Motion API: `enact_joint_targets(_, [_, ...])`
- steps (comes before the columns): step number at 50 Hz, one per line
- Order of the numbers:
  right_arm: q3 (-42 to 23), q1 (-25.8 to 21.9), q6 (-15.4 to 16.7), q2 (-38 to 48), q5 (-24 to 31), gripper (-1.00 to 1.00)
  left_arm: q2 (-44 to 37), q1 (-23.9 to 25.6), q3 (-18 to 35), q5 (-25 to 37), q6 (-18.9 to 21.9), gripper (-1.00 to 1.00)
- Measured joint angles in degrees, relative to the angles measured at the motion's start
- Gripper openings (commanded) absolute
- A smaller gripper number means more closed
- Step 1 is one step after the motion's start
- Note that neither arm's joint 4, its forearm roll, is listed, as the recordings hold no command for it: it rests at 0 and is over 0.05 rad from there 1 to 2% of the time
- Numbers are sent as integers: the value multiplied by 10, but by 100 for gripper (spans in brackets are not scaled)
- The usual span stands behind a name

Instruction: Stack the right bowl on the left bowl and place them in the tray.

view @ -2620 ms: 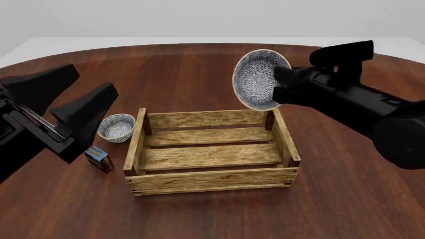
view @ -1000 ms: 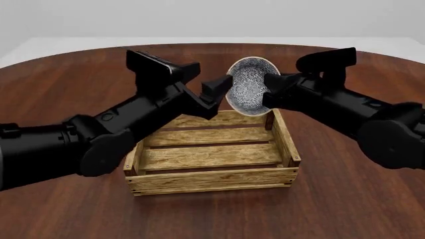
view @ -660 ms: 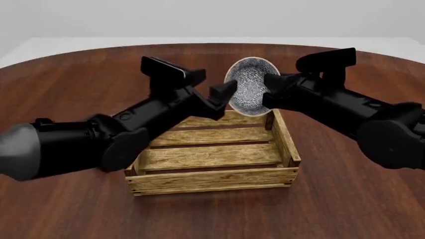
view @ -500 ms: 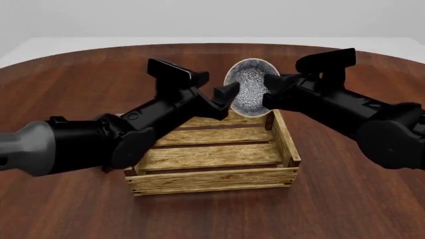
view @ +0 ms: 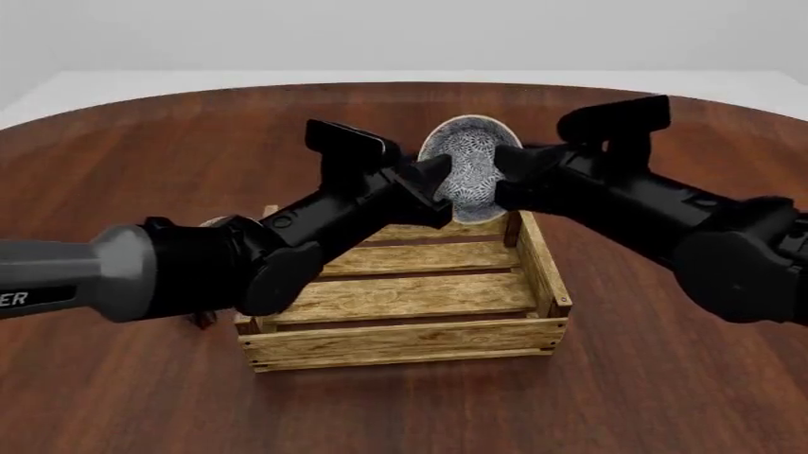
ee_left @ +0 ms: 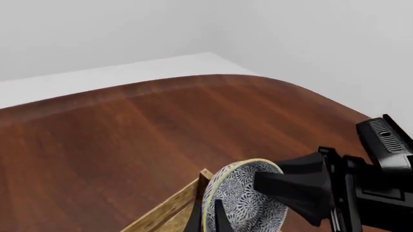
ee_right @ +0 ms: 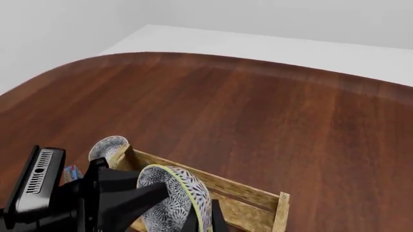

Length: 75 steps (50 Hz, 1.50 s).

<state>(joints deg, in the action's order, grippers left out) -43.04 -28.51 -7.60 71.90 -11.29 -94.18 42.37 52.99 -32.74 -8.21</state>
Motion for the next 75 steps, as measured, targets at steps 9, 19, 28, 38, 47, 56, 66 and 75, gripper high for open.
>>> enact_joint_targets(9, [1,0,1,2,0,-100,-1,0,-1,-6,-8,-100])
enact_joint_targets(19, [-1,2,5,1,-1,100,-2,-7,-4,-8,-8,-100])
enact_joint_targets(28, [-3,1,8,-4,0,100,-7,-27,5,-1,2,-100])
enact_joint_targets(38, [-3,3,9,-13,3,100,-12,-62,19,9,15,-100])
enact_joint_targets(47, [-2,4,10,-21,6,100,-3,-93,21,21,24,-100])
enact_joint_targets(56, [-2,7,12,-23,6,100,25,-119,13,44,39,-100])
enact_joint_targets(66, [0,10,20,-20,3,100,76,-139,-7,77,58,-100])
enact_joint_targets(75, [2,17,28,-14,-2,100,126,-156,-17,127,65,-100])
